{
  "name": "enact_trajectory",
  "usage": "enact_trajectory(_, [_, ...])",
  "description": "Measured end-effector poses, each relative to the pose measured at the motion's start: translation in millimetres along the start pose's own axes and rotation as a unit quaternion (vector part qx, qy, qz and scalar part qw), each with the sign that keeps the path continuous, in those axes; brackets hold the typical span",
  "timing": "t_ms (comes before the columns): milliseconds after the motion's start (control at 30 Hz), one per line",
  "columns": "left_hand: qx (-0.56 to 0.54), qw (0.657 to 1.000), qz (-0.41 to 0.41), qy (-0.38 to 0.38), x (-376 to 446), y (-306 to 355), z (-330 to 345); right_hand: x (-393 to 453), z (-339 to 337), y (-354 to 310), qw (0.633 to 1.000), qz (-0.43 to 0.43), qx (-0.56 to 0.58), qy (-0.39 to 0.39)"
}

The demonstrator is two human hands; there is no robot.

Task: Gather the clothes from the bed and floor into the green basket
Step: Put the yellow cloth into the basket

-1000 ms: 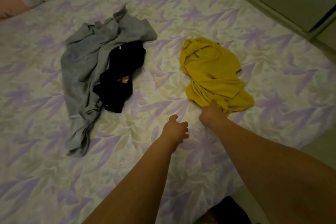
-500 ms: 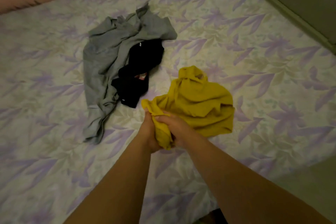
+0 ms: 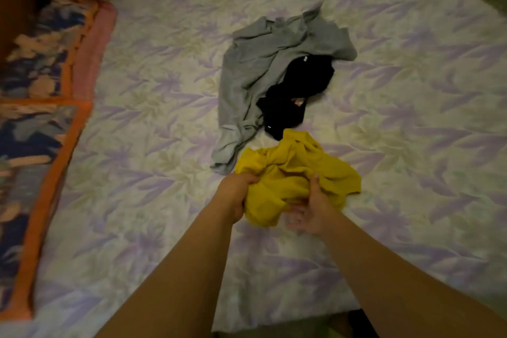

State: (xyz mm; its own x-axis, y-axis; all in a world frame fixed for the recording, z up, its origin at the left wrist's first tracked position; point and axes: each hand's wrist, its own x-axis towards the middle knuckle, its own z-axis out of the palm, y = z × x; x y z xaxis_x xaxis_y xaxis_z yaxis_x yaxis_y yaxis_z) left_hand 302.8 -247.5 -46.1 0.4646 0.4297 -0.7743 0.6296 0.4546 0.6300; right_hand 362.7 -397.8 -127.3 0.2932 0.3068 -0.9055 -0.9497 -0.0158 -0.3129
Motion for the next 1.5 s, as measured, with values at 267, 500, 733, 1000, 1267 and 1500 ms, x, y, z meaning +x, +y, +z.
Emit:
enact_trajectory(267, [-0.001, 0.999, -0.001, -0.051, -58, -44, -103, -34, 97, 54, 0.983, -0.022, -0.014, -0.180])
enact_trajectory(500, [0.160, 0.978, -0.014, 0.133, -67, -94, -191, -66, 178, 93, 0.982, -0.060, -0.021, -0.180])
enact_trajectory(733, [-0.074, 0.970, -0.090, 0.216, -95, -117, -246, -97, 247, 124, 0.954, -0.220, -0.161, -0.127])
enact_trajectory(1000, [-0.418, 0.898, -0.106, -0.086, -130, -132, -270, -123, 267, 217, 0.911, -0.201, -0.311, -0.184])
enact_trajectory(1267, [-0.509, 0.860, -0.042, -0.024, -163, -201, -332, -136, 261, 304, 0.848, -0.138, -0.464, -0.216])
enact_trajectory(1500, [-0.359, 0.916, -0.080, 0.159, -191, -266, -370, -149, 254, 390, 0.630, -0.124, -0.721, -0.262])
